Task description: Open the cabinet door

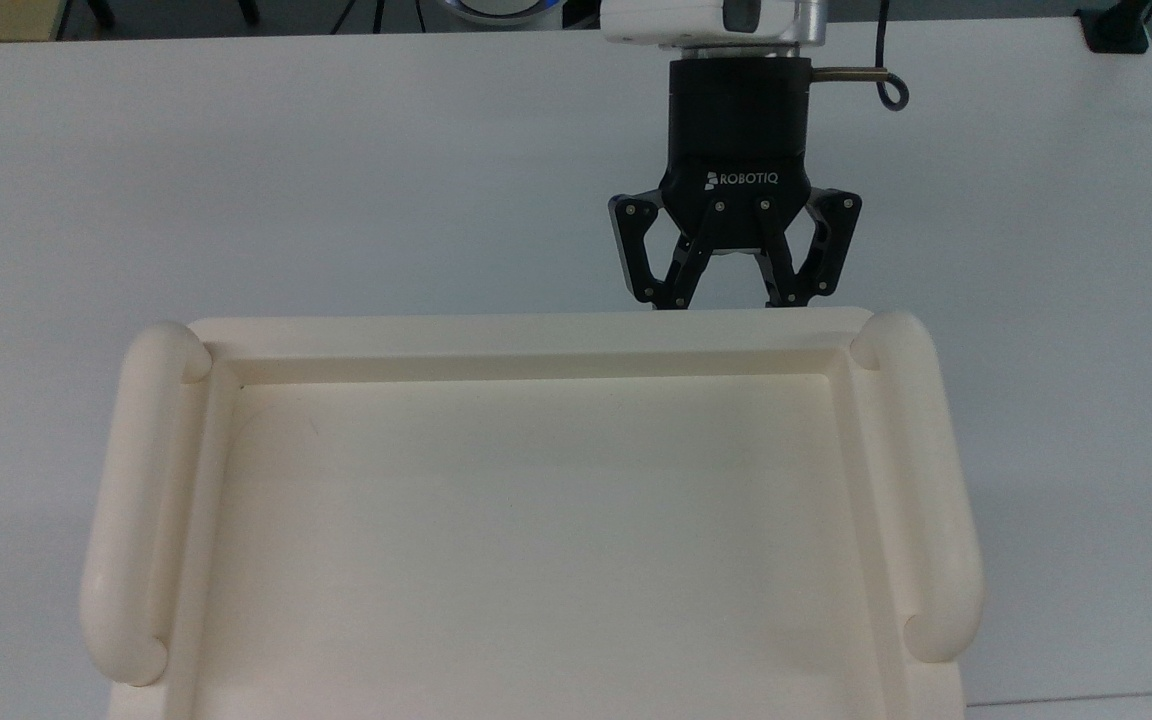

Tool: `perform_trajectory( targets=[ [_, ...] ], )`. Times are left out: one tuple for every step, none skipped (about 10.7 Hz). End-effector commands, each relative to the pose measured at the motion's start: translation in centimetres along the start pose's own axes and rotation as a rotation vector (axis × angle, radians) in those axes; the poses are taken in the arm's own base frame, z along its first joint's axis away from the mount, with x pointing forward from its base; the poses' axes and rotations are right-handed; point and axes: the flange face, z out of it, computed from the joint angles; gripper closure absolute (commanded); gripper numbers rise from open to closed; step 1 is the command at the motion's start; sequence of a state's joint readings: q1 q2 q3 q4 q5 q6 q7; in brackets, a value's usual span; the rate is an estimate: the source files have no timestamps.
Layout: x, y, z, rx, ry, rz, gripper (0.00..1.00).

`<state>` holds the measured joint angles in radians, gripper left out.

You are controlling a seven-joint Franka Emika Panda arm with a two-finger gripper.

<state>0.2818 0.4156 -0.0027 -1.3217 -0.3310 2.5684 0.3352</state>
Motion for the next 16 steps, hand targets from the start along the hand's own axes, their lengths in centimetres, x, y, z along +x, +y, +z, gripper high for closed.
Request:
perform_trajectory(
  targets=[
    [-0.1, -0.7, 0.0, -0.011, 0.018, -0.001, 0.42],
    [-0.5, -0.8, 0.8, -0.016, 0.009, -0.011, 0.42],
    [-0.7, -0.9, 1.2, -0.027, 0.010, -0.030, 0.47],
    [-0.7, -0.9, 1.2, -0.033, 0.013, -0.041, 0.48],
    [-0.7, -0.9, 1.2, -0.033, 0.013, -0.041, 0.49],
    [-0.6, -0.9, 1.1, -0.032, 0.016, -0.039, 0.54],
    [-0.7, -1.0, 1.2, -0.032, 0.013, -0.040, 0.59],
    [-0.6, -0.9, 1.1, -0.031, 0.015, -0.037, 0.64],
    [-0.6, -0.7, 1.2, -0.034, 0.015, -0.035, 0.70],
    [-0.6, -0.6, 1.2, -0.035, 0.015, -0.034, 0.78],
    [-0.7, -0.5, 1.3, -0.035, 0.013, -0.032, 0.86],
    [-0.8, -0.4, 1.4, -0.036, 0.009, -0.030, 0.90],
    [-0.8, -0.2, 1.4, -0.037, 0.008, -0.028, 0.93],
    [-0.8, -0.1, 1.5, -0.037, 0.006, -0.026, 0.94],
    [-0.8, 0.0, 1.5, -0.037, 0.003, -0.021, 0.94],
    [-0.6, 0.2, 1.1, -0.040, 0.003, -0.017, 0.94]
  ],
)
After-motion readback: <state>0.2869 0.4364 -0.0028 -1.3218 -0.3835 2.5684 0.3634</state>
